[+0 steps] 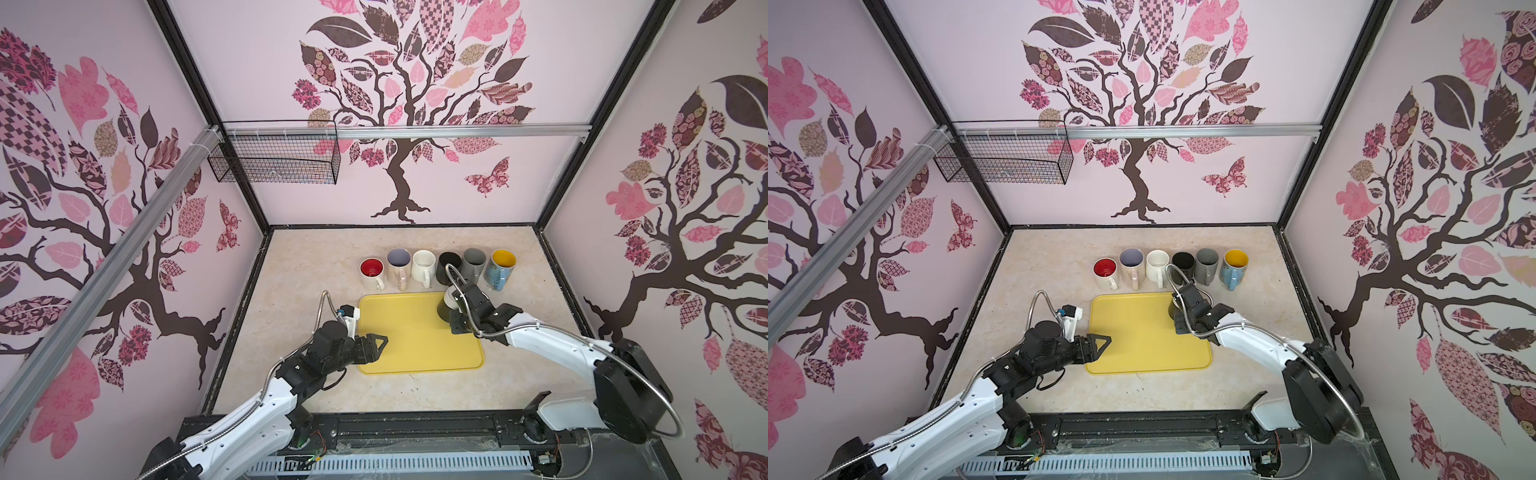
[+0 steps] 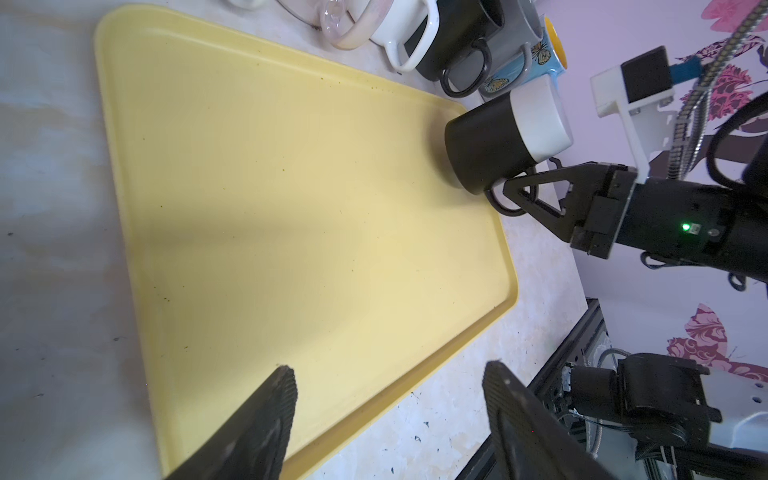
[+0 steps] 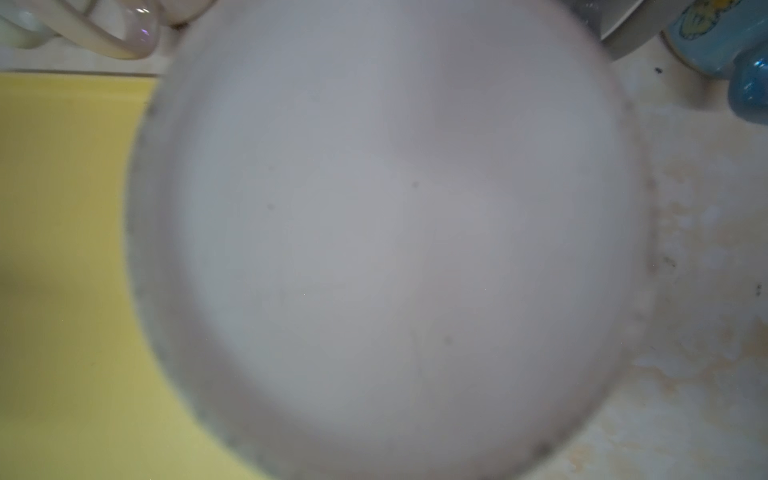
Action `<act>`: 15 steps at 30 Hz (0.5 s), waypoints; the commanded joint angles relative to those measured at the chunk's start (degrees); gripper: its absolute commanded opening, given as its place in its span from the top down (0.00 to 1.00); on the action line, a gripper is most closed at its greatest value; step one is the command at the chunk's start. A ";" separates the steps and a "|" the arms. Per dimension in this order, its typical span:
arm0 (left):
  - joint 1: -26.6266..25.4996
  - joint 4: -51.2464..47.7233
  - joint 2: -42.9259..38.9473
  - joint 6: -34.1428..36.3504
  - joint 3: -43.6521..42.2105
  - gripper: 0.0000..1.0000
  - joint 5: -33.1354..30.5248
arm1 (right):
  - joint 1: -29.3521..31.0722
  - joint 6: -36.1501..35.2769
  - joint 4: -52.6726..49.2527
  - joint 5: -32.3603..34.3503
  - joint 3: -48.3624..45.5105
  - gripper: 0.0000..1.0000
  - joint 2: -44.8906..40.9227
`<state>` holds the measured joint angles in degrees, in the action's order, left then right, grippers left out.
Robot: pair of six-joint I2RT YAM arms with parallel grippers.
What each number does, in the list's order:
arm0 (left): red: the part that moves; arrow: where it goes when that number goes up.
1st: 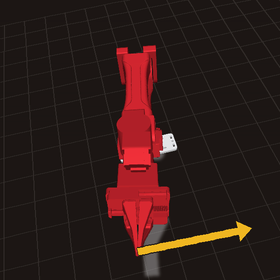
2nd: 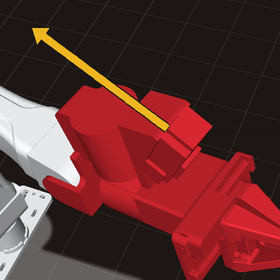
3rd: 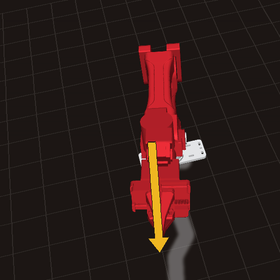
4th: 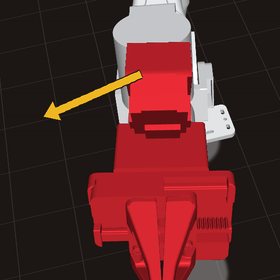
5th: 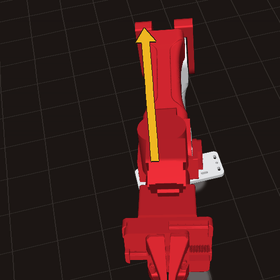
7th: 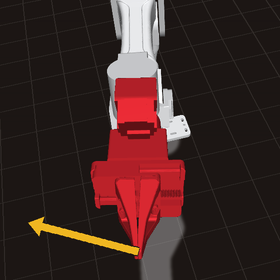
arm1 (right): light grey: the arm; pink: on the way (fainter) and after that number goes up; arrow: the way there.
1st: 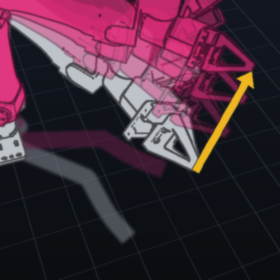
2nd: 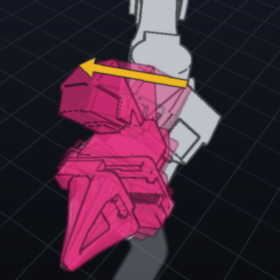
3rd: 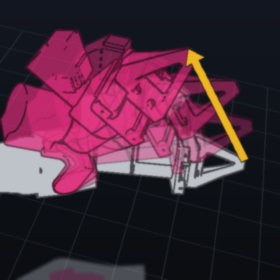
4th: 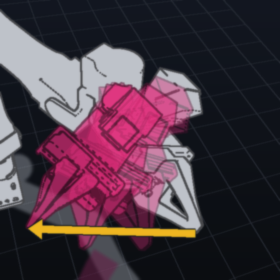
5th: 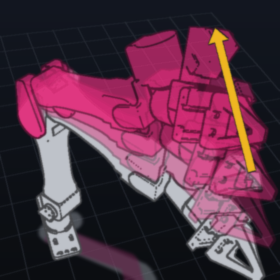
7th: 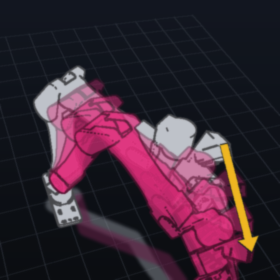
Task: Turn the mug right side up
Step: 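Close the right gripper on the black mug and lift it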
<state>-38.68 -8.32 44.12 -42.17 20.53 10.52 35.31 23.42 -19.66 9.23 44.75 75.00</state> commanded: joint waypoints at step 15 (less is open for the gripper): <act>-1.77 15.17 -10.81 -8.10 -1.26 0.25 -0.85 | 0.64 23.76 42.25 -38.44 -10.72 1.00 -14.90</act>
<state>-39.75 0.01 33.95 -47.53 20.43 9.23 35.62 40.21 4.47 -20.16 32.03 60.75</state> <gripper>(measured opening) 0.749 0.175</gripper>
